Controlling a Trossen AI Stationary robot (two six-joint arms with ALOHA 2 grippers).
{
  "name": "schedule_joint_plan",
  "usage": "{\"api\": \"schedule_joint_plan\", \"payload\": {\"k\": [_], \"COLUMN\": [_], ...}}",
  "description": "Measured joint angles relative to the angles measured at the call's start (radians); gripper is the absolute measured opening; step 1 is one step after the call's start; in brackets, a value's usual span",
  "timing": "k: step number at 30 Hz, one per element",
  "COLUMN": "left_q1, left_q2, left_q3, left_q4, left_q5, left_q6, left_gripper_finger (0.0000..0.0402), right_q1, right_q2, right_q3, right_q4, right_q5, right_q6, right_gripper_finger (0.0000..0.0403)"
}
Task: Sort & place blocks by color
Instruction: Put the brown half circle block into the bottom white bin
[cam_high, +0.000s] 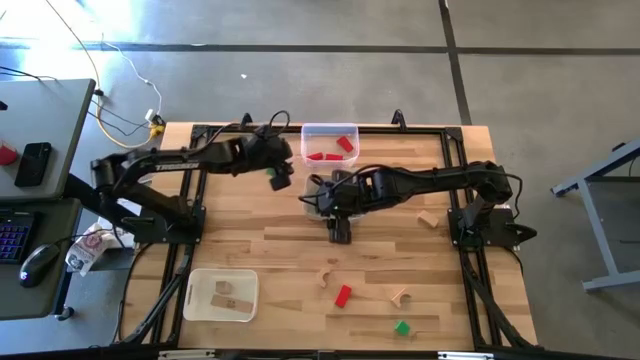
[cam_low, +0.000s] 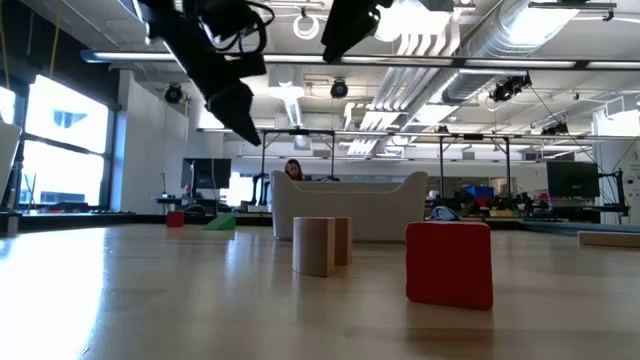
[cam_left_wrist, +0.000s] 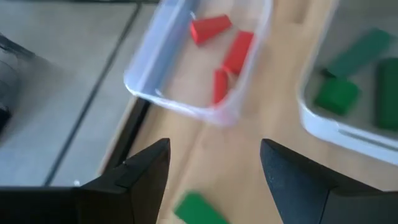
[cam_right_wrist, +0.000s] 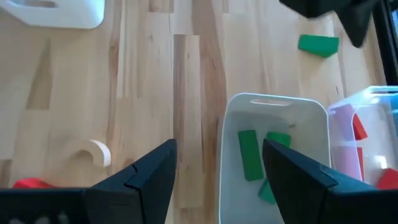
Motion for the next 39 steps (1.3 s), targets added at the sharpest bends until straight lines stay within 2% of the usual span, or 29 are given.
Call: {"api": "schedule_joint_plan", "payload": {"k": [8, 18, 27, 39], "left_q1": [-0.122, -0.283, -0.384, -0.465], "left_q2": [-0.072, -0.079, -0.078, -0.078], "left_q3": [0.000, 0.000, 0.000, 0.000], "left_q4": [-0.237, -0.462, -0.487, -0.486], "left_q5": [0.139, 0.133, 0.138, 0.141], "left_q6": [-0.149, -0.251, -0.348, -0.459], "left_gripper_finger": [0.0234, 0.0235, 0.0235, 0.0235], "right_q1": [0.021, 0.072, 0.129, 0.180], "right_q2": [0.052, 0.089, 0.159, 0.249], "right_q3": [-0.001, -0.004, -0.004, -0.004], "right_q4": [-0.029, -0.034, -0.032, -0.008], "right_q5": [-0.056, -0.167, -0.182, -0.184], "right_q6": [-0.099, -0.179, -0.268, -0.270], "right_gripper_finger": [0.0224, 0.0224, 0.0224, 0.0224]}}
